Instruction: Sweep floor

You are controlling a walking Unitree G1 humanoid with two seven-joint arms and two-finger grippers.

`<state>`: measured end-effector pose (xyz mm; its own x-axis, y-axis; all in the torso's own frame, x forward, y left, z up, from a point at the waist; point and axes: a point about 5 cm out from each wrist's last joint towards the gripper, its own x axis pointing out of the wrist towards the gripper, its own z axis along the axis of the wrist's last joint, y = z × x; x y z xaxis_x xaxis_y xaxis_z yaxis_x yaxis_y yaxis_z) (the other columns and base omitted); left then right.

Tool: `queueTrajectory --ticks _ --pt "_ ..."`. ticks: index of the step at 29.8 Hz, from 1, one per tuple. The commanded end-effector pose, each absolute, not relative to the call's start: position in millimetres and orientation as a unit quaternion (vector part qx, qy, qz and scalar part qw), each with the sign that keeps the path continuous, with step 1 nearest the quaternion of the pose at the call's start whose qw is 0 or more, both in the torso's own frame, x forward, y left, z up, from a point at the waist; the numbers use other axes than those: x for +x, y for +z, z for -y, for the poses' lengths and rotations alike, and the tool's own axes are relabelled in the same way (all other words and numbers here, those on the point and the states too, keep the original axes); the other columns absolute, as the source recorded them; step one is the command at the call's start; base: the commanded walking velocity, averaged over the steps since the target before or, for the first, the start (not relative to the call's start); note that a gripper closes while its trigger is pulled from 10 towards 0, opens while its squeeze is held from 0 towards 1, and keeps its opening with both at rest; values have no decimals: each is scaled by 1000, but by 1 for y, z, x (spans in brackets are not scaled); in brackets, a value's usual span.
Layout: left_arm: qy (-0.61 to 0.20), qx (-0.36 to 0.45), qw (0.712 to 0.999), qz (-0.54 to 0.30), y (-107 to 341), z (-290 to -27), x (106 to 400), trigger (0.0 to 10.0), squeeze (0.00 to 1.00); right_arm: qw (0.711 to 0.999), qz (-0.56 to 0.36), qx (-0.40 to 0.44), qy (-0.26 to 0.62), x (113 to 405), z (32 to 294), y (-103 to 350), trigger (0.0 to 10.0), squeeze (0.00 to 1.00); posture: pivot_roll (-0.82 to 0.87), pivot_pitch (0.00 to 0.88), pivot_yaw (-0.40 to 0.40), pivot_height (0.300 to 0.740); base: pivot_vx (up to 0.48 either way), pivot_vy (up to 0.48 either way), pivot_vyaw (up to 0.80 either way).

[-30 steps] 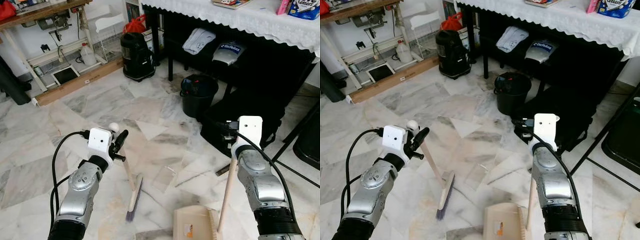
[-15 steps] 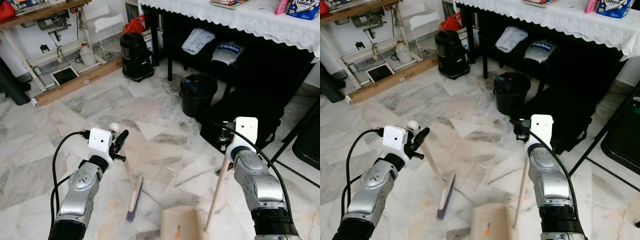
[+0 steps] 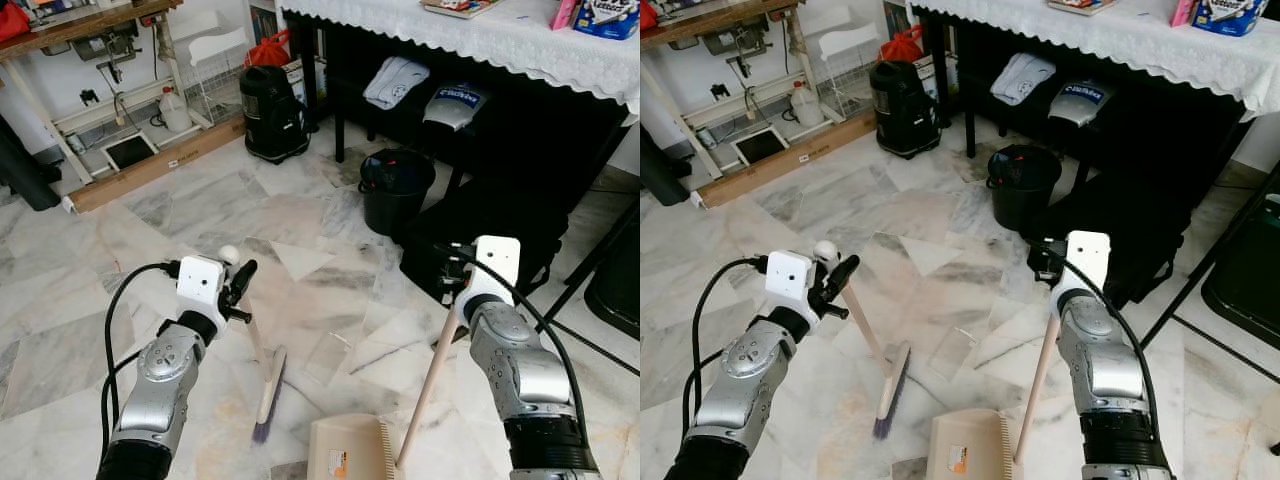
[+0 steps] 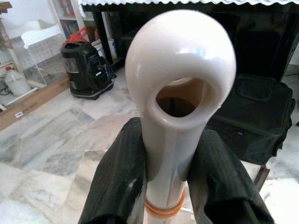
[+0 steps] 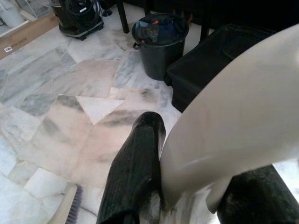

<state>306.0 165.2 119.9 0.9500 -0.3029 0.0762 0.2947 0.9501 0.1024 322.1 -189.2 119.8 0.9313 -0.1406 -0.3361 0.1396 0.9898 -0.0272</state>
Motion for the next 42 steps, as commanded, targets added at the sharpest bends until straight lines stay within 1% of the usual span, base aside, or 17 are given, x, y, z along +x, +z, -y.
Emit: queueTrajectory --ticks 1,5,9,16,26,42 --pt "-149 51 986 52 124 -167 308 10000 0 986 -149 -29 -71 325 188 133 10000 0 -49 69 63 740 0 0 0" --pt "-149 51 986 51 124 -167 308 10000 0 986 -151 -33 -63 326 186 134 10000 0 -49 69 62 740 0 0 0" --pt "-148 51 986 51 124 -167 308 10000 0 985 -146 -67 -62 327 187 137 10000 0 -47 69 62 740 0 0 0" --pt "-149 51 986 50 123 -167 308 10000 0 986 -147 -69 -47 329 183 140 10000 0 -49 69 60 740 0 0 0" --pt "-150 51 986 46 122 -166 308 10000 0 986 -152 -56 -33 329 181 140 10000 0 -50 67 58 740 0 0 0" --pt "-151 53 986 43 121 -166 308 10000 0 985 -169 -29 -35 329 182 139 10000 0 -51 64 57 740 0 0 0"
